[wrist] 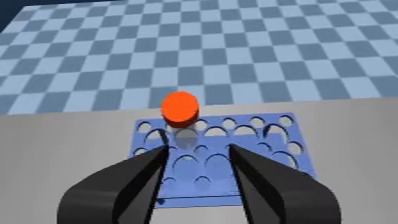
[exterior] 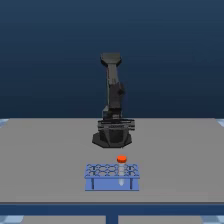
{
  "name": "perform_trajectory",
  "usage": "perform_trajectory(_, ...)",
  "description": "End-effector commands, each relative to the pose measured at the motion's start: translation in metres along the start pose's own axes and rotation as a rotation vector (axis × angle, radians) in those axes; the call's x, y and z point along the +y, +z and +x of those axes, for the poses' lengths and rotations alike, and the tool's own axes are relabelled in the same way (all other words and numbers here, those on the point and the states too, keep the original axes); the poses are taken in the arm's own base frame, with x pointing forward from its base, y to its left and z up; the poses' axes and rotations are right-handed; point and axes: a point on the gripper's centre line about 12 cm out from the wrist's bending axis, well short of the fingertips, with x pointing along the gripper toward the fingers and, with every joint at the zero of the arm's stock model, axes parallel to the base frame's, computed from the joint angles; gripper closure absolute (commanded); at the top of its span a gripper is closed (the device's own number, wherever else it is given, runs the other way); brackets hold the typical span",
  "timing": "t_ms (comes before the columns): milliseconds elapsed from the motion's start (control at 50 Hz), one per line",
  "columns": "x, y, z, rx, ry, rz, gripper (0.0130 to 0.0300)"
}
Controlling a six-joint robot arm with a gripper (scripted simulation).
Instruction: Pick up the centrifuge tube on the rack
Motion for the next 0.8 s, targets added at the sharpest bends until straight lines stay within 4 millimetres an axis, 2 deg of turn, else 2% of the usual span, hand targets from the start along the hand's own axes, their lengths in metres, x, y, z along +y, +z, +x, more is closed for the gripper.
perform_trajectory(20,0.004,0.007,0.007,-0.007,-0.001,-0.015,0.0130)
perform_trajectory(360,0.014,0.028,0.033,-0.008,-0.001,-0.037,0.0130)
perform_trajectory(800,0.020,0.040,0.048,-0.009,-0.001,-0.049,0.0130)
